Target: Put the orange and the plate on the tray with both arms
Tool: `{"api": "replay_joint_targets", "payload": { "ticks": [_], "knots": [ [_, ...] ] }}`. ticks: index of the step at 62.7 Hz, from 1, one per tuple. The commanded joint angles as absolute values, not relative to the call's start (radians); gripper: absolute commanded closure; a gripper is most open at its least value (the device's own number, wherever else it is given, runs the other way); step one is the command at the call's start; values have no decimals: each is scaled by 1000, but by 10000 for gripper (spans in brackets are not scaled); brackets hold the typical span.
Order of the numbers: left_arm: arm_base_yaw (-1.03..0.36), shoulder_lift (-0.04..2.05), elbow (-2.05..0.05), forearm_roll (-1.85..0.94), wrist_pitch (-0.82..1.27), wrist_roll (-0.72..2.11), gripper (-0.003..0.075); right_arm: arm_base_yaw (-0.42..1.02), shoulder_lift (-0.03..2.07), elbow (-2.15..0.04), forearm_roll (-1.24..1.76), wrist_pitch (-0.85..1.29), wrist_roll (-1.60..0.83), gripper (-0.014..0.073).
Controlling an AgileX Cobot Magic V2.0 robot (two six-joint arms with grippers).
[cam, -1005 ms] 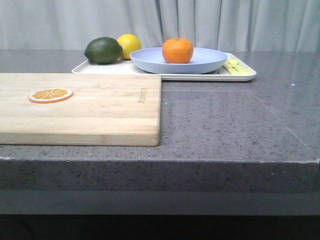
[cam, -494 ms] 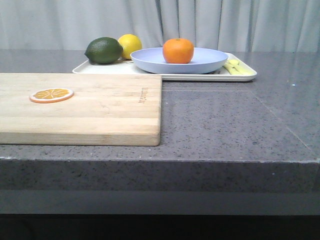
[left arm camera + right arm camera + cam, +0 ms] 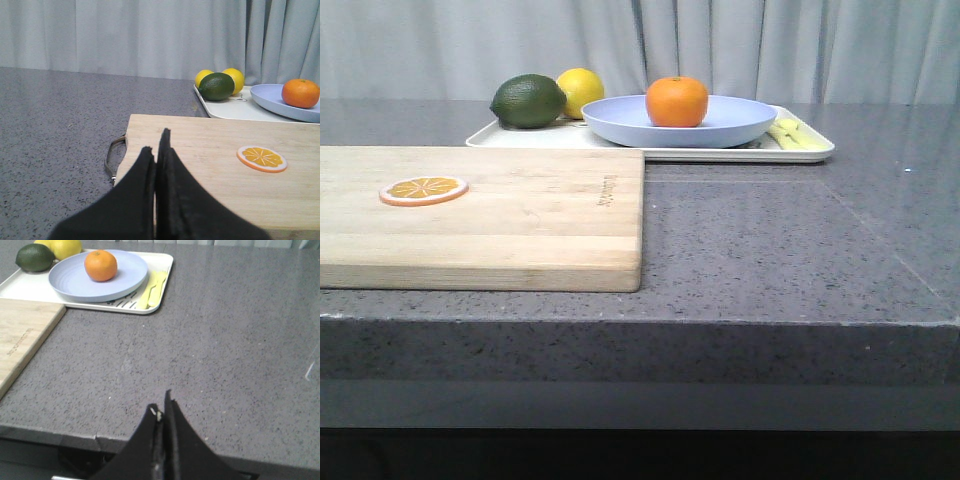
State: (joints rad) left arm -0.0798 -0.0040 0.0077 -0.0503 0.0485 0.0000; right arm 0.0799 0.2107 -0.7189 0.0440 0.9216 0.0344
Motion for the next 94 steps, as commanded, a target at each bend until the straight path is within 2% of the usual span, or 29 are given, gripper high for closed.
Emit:
{"api": "replay_joint_targets", "payload": {
  "ticks": [1,17,35,59,94],
  "knots": [
    [-80,-24,34,-57,-37,-6,740,73,197,-681,0,756,24,662],
    [-80,-24,34,-57,-37,-6,740,51,26,-268,-20,281,-10,660],
    [-80,-22,34,-57,-37,-6,740,27,-28,6,10,21,-8,660],
    [-80,-22,34,-57,-37,-6,740,37,-28,2,11,61,0,660],
    [-80,-22,34,-57,-37,-6,740,36,-28,2,38,-6,17,660]
  ]
}}
